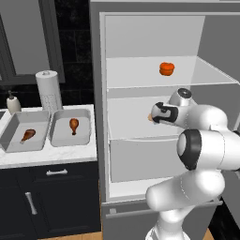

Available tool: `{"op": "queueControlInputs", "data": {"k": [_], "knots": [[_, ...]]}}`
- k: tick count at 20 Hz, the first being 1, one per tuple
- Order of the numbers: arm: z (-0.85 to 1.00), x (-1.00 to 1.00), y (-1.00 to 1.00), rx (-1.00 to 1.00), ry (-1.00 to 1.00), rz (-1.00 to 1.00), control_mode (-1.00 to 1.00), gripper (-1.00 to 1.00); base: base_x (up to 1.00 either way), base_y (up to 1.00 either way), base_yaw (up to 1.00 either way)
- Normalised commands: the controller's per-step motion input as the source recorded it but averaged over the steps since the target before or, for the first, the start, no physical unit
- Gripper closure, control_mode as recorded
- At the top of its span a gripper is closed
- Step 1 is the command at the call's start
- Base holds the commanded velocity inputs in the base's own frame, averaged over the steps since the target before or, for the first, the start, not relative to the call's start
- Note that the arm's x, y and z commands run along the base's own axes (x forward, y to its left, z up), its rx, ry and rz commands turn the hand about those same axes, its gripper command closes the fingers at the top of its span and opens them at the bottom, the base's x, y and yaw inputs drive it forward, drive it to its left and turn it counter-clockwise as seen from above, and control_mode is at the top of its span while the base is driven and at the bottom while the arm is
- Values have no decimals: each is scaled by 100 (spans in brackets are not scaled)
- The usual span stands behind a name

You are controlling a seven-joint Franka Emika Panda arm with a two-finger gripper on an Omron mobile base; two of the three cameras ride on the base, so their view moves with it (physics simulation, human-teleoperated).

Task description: Place one squash and one chicken drumstick in each tupperware on the nearby counter, to pack two identical lunches.

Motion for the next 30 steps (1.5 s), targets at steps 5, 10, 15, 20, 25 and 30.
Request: {"op": "queueControlInputs", "data": {"k": [5,10,15,20,25,30], "knots": [[-13,0,-5,0,-1,0,-100,100,0,0,0],[1,-47,0,0,-1,0,-100,100,0,0,0],[11,-100,0,3,-5,0,-100,100,0,0,0],[86,-100,0,1,-12,-4,-100,100,0,0,0],[92,-100,0,1,-3,-13,-100,100,0,0,0],[66,-100,8,1,7,-9,-100,100,0,0,0]]}}
